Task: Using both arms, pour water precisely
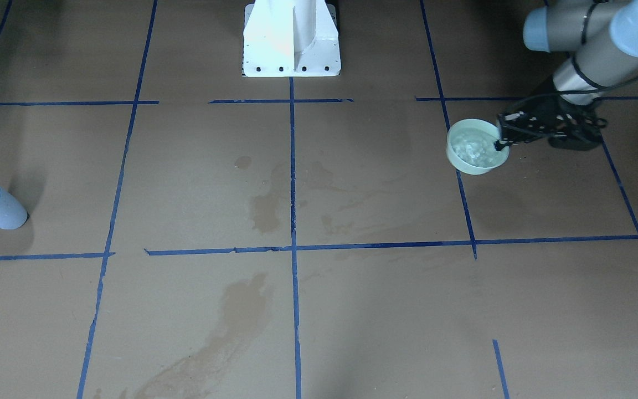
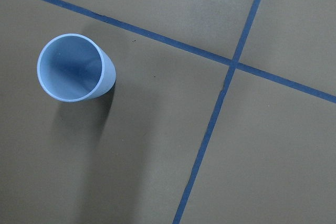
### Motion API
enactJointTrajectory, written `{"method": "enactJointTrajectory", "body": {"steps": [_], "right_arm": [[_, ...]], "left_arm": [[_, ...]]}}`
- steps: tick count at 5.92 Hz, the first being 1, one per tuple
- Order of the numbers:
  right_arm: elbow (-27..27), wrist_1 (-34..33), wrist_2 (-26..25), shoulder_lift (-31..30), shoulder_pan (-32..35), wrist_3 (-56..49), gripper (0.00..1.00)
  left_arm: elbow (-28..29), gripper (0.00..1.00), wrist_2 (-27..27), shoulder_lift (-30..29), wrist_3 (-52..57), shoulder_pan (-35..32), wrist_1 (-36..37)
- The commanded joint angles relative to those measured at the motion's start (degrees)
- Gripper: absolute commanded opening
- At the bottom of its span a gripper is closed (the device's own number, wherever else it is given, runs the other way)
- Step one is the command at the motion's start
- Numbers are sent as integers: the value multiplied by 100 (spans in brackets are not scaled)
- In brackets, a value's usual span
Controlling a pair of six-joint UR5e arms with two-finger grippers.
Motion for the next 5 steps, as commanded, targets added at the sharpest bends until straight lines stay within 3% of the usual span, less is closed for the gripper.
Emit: {"method": "enactJointTrajectory", "body": {"steps": [1,2,5], "right_arm": [[0,6,11,-3,-7,0,100],[0,6,20,6,-7,0,100],[0,-3,11,32,-155,0,100]], "left_arm": [[815,0,-95,428,351,-119,-1187],[1360,0,-365,457,333,-119,-1936],[1917,0,-412,597,359,-207,-2284]]}}
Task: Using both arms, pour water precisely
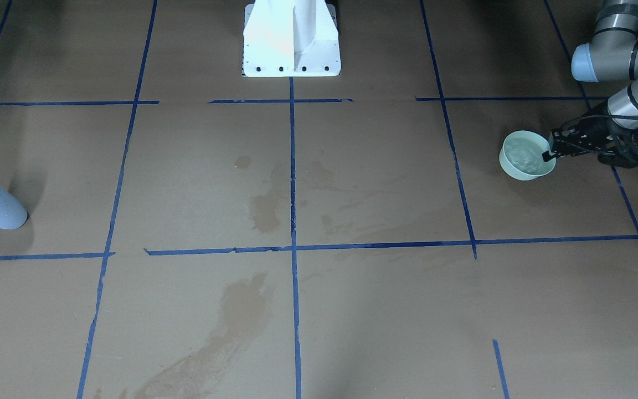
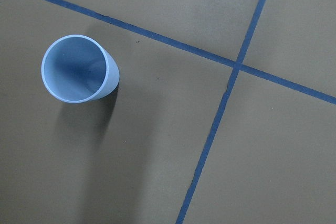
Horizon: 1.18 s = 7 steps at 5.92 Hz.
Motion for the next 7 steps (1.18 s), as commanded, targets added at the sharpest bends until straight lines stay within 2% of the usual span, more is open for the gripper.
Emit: {"method": "enactJointTrajectory", "body": {"steps": [1,2,3,4,5,6,7], "right_arm": [[-7,-7,-59,61,-249,9,100],[2,-7,-51,96,-251,9,100],[2,-7,-50,131,-251,9,100],[37,-7,-59,192,-242,9,100],[55,-7,-51,202,-242,9,100],[125,-7,-50,158,-242,9,100],[134,-7,-50,140,-242,9,100]], "left_arm": [[427,0,-2,30,4,6,-424],[403,5,-11,30,4,-11,-453],[420,14,32,30,4,-37,-453],[455,15,41,30,4,-185,-436],[490,21,-2,39,12,-344,-427],[491,76,-20,30,4,-423,-427],[491,100,-55,39,-5,-572,-418]]}}
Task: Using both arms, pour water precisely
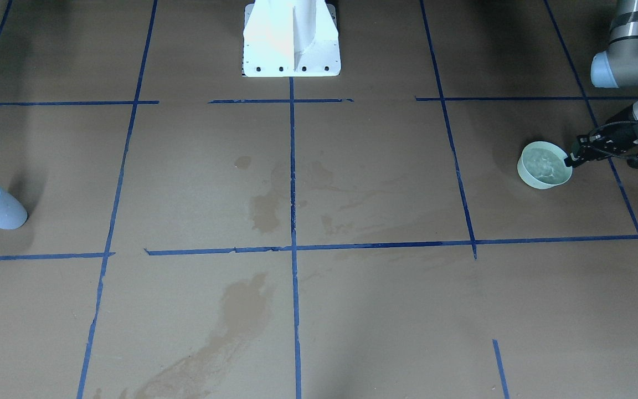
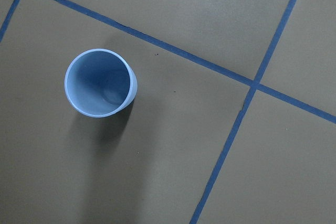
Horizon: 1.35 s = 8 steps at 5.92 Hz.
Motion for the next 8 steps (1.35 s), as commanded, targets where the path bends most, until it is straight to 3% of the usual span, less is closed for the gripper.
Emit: {"method": "enactJointTrajectory", "body": {"steps": [1,3,5,6,8], "right_arm": [[41,0,0,-30,0,0,100],[50,52,53,-283,0,0,100],[24,62,106,-538,0,35,100],[50,61,114,-592,9,44,100],[24,70,106,-583,9,35,100]], "left_arm": [[-31,100,-439,-4,-8,-446,7],[-590,100,-646,-13,97,-1307,-11],[-708,100,-619,110,930,-1572,111],[-708,100,-149,110,1263,-1574,356],[-743,100,145,58,3507,-2238,2099]]}}
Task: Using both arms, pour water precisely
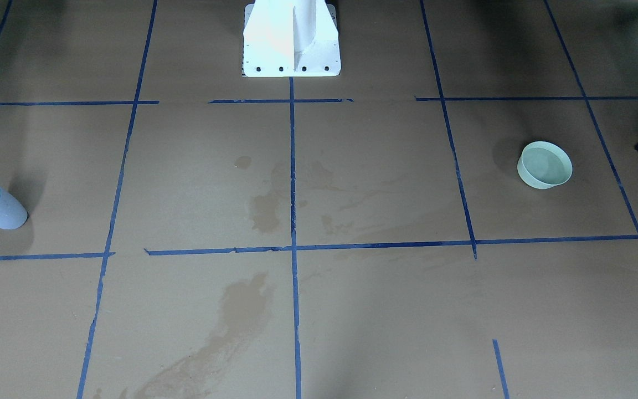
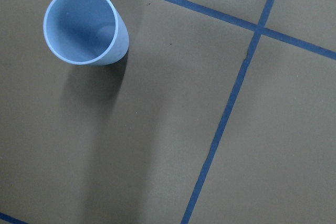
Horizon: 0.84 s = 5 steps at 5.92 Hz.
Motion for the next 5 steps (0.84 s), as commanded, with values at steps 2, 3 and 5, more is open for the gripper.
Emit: {"method": "enactJointTrajectory", "body": {"steps": [2,3,5], "right_arm": [[-29,6,-19,-13,5,-37,100],[-29,6,-36,-13,5,-37,100],[-82,6,-45,-13,4,-46,100]], "left_arm": [[-305,100,483,-24,1572,-465,1757],[-681,100,503,-7,1599,-439,2561],[-1167,100,633,-33,2903,-552,4196]]}}
